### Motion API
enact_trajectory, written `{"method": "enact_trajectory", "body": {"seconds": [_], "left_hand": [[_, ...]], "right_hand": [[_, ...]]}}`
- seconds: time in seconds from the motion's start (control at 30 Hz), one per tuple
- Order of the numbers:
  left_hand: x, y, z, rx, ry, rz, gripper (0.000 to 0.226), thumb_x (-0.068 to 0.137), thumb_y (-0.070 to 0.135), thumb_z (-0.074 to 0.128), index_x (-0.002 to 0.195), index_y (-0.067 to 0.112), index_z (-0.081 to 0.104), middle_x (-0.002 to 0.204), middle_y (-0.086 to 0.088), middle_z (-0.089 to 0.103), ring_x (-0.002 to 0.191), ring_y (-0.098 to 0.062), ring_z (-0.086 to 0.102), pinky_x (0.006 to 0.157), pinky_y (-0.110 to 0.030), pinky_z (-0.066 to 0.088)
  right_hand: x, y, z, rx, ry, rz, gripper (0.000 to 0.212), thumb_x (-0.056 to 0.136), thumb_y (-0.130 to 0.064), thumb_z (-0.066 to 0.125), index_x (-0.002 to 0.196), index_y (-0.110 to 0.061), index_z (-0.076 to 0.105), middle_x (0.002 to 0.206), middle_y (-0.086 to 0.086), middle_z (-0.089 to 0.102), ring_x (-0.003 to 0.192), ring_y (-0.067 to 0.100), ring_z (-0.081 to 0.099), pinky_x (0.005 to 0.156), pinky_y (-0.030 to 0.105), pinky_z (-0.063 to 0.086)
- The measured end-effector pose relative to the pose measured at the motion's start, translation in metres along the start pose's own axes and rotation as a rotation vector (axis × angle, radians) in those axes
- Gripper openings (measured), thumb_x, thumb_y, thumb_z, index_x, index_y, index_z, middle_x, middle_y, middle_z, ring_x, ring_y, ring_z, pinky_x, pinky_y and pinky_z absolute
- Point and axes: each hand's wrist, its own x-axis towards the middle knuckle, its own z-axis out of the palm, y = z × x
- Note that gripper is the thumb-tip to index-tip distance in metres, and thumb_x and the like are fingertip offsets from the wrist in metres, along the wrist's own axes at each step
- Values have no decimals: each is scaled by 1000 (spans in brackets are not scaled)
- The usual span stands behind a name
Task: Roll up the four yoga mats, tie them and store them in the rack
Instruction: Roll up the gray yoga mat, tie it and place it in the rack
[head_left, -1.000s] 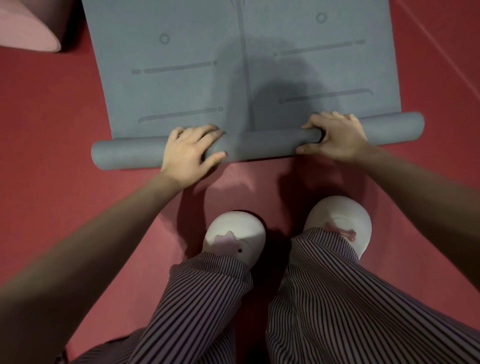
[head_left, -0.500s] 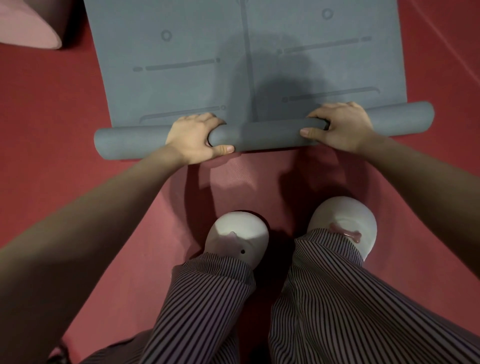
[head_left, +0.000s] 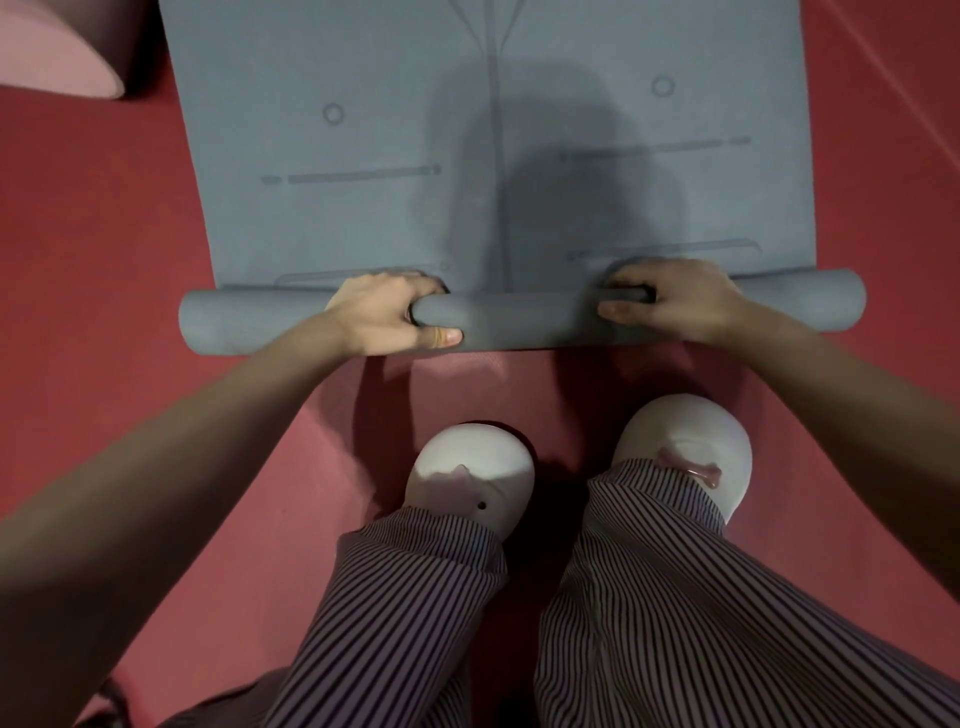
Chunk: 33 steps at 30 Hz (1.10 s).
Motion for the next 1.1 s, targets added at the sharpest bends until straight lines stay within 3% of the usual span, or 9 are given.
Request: {"method": "enact_trajectory", "body": {"seconds": [0.1,0.23,0.37,0.47,0.6,0.7,0.87,1.03,1.1], "left_hand": [[-1,0,-3,-66,-5,26,39,82,54,65,109,34,46,97,14,55,92,-19,55,79,-29,36],[-2,0,-8,-182,1,-12,47,67,70,63,101,39,51,93,13,59,86,-15,55,79,-28,39],[-7,-4,8,-205,177,6,63,53,76,55,101,36,63,106,13,55,102,-4,47,89,-24,35],[-5,-10,12,-76,335,142,60,64,72,56,103,29,69,137,1,47,122,-23,41,98,-36,33],[-7,-1,26,186,528,326,60,81,67,46,124,27,58,126,-7,55,102,-25,45,81,-34,30],[-4,7,40,306,565,303,74,73,79,45,130,31,51,121,-2,58,99,-28,48,80,-37,36],[12,12,13,253,352,158,81,69,81,36,134,35,50,120,1,61,100,-33,56,82,-39,43],[24,14,-11,133,150,84,74,68,76,42,136,46,41,129,9,55,117,-24,52,92,-35,39],[26,13,-14,108,136,85,69,71,73,47,135,47,42,128,10,55,120,-22,51,94,-35,38]], "right_hand": [[-5,-8,7,-67,187,-72,61,77,-65,39,115,-22,59,107,1,65,99,26,58,79,29,27],[-7,-28,30,-64,418,-271,28,86,-31,46,93,-8,62,91,11,63,81,33,58,73,35,30],[-6,-25,37,-98,323,-143,60,61,-49,81,98,-7,58,100,12,60,94,31,55,83,32,27],[-3,-29,28,-102,272,-119,61,61,-45,83,102,-8,58,104,10,59,99,32,54,85,32,28],[7,-33,10,-46,193,-66,54,69,-44,79,107,-12,57,108,7,57,106,26,50,86,33,32],[17,-30,1,15,121,-74,47,72,-42,77,103,-12,58,104,5,57,102,24,51,78,31,34],[33,-20,-6,196,55,-40,36,76,-42,73,97,-15,64,91,0,59,90,22,58,76,32,40],[28,-25,6,-19,279,-48,72,78,-67,33,120,-17,65,125,4,59,114,23,55,92,34,35],[21,-30,16,-139,300,-70,75,78,-67,31,131,-19,56,128,5,55,116,27,50,95,38,30]]}}
